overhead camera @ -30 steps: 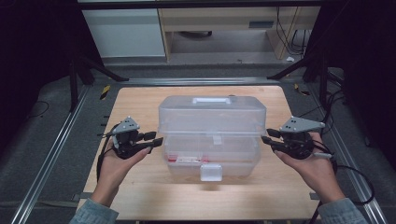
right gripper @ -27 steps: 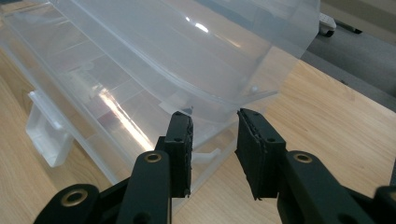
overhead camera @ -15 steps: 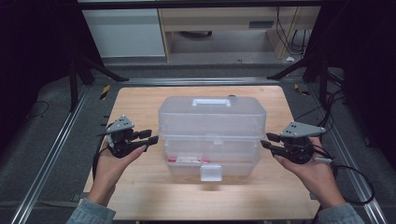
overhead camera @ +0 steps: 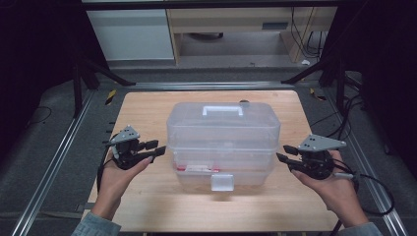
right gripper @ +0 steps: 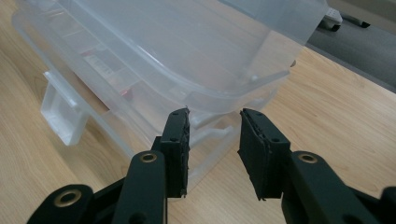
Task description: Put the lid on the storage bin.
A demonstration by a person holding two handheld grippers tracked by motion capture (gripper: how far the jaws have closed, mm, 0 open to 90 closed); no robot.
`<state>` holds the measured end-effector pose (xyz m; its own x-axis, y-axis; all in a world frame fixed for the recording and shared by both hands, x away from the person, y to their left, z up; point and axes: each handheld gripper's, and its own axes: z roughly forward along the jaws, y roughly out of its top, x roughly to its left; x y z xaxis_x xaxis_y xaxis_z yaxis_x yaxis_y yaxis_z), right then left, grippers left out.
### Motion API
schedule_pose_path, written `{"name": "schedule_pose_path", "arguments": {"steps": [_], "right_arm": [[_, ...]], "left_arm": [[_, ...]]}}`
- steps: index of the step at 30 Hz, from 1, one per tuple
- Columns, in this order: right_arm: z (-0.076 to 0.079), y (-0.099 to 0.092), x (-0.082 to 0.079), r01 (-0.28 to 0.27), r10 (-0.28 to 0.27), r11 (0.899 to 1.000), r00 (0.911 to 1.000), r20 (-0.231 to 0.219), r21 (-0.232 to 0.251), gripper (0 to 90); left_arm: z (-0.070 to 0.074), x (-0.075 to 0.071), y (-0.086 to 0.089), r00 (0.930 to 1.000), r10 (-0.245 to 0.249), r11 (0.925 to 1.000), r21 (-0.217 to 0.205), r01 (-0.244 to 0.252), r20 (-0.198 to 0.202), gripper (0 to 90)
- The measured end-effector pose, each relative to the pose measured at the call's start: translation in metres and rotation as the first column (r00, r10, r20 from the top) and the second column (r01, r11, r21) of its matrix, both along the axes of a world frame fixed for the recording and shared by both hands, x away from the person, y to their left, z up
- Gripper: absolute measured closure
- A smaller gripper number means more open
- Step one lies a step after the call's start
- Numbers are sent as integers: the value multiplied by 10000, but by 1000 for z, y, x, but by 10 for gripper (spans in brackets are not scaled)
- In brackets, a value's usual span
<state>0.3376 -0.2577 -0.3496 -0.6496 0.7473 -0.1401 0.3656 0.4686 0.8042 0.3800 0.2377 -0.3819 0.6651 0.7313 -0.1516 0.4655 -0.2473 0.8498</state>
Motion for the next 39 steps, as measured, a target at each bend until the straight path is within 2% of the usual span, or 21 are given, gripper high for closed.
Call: {"name": "schedule_pose_path", "arguments": {"steps": [8, 17, 28, 39], "right_arm": [[-3, -9, -2, 271, -270, 9995, 9996, -10, 161, 628], [-10, -20, 1, 627, -626, 9980, 9980, -96, 100, 619], [-25, -34, 16, 1328, -1326, 9911, 9907, -299, 62, 564], [-50, -44, 32, 1876, -1879, 9822, 9800, -651, -102, 476]], "left_arm": [[-5, 1, 4, 9999, 109, 9999, 18, -108, -81, 563], [-10, 3, 15, 9991, 417, 9990, 177, -415, -95, 546], [-22, 15, 30, 9962, 816, 9941, 743, -793, -291, 502], [-43, 30, 38, 9892, 1295, 9801, 1605, -1171, -687, 397]]}}
